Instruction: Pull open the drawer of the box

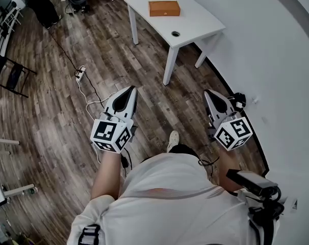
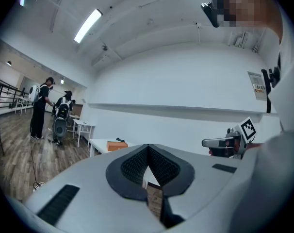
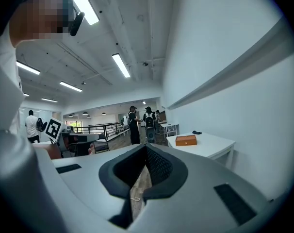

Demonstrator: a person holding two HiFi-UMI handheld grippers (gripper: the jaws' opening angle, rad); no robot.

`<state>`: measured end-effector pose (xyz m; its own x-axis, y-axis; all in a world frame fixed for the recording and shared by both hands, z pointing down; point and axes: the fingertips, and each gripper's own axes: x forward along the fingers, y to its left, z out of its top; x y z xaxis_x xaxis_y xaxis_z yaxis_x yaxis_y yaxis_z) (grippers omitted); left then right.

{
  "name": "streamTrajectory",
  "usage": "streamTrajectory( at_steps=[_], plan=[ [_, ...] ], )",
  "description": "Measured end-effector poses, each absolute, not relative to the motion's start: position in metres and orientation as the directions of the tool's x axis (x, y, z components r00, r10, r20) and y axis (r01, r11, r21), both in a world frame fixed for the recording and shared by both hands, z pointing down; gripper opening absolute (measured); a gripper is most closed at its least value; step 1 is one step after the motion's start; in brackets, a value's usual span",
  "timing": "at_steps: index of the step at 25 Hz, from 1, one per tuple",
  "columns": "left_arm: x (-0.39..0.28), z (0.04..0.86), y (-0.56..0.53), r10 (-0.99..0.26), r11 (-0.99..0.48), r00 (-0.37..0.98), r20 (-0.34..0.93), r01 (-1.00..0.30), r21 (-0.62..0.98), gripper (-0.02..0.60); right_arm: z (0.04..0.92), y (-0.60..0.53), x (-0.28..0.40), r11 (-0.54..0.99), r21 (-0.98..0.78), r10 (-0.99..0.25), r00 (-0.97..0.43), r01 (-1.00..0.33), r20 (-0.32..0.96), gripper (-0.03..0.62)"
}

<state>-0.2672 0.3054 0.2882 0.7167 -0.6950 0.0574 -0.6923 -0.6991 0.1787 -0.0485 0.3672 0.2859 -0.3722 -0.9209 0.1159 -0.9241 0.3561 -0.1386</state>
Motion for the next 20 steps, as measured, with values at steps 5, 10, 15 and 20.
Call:
streamTrajectory(
  at_steps=[5,10,15,20],
  plan=[
    [-0.234,0.289,0.266,-0.719,-0.672,0.692,0.060,-0.715,0.192,0.011,0.287,0.321,-0.014,0.390,-0.139,-0.904,-0.407,-0.910,0.129,0.003],
    [-0.191,0.296,0.220,-0.756,-0.627,0.651,0.070,-0.750,0.210,0.011,0.294,0.273,0.030,0.437,-0.140,-0.877,-0.456,-0.888,0.154,0.003],
    [-0.143,0.300,0.187,-0.782,-0.597,0.619,0.079,-0.779,0.191,0.011,0.305,0.234,0.081,0.468,-0.152,-0.859,-0.489,-0.870,0.150,0.003],
    [-0.137,0.294,0.182,-0.785,-0.593,0.612,0.092,-0.787,0.171,0.011,0.313,0.224,0.081,0.477,-0.186,-0.849,-0.505,-0.859,0.154,0.003]
  ],
)
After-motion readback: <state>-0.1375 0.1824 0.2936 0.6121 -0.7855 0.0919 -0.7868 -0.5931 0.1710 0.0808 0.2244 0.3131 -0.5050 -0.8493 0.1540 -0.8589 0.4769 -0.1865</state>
